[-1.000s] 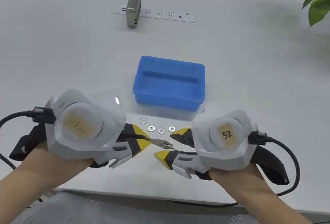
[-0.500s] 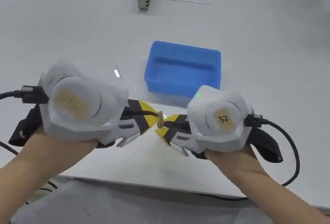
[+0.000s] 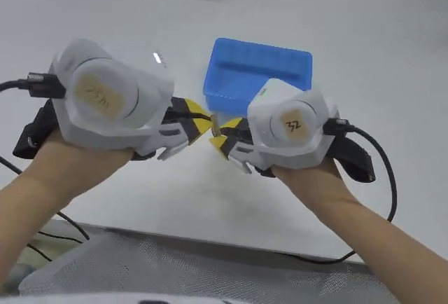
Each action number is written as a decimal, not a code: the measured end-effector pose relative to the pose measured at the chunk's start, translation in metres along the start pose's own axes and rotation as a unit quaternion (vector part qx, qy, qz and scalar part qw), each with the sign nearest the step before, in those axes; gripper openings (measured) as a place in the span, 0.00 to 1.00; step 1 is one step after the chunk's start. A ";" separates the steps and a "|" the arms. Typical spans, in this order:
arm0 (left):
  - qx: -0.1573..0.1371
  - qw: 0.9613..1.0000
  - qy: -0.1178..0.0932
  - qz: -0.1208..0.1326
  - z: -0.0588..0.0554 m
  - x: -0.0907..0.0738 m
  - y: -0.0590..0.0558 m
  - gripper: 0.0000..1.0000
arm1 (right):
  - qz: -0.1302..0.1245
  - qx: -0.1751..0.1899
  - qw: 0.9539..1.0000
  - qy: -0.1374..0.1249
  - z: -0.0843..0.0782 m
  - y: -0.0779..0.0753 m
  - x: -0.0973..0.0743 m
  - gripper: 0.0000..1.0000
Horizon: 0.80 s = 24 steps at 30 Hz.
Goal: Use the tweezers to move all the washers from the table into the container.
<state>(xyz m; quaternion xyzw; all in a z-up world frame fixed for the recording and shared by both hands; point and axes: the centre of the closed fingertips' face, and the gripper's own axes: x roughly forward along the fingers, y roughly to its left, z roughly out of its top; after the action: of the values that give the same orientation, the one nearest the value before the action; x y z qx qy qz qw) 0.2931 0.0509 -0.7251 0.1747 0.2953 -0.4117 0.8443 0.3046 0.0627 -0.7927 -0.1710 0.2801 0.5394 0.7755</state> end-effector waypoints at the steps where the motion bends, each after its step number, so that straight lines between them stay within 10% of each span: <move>1: 0.000 1.000 -0.001 -0.001 0.001 0.001 0.001 0.00 | -0.001 0.001 1.000 -0.001 0.000 -0.002 0.000 0.06; 10: 0.004 1.000 0.003 -0.004 0.000 0.002 0.002 0.00 | 0.002 0.012 1.000 -0.001 -0.001 -0.001 0.003 0.07; 24: 0.044 0.999 0.013 -0.003 0.002 0.004 -0.001 0.00 | 0.004 -0.071 0.997 0.005 0.005 0.001 0.001 0.06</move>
<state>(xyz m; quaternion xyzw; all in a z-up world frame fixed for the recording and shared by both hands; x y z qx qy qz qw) 0.2950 0.0466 -0.7259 0.2160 0.2882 -0.4242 0.8309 0.3052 0.0669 -0.7890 -0.2273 0.2456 0.5606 0.7575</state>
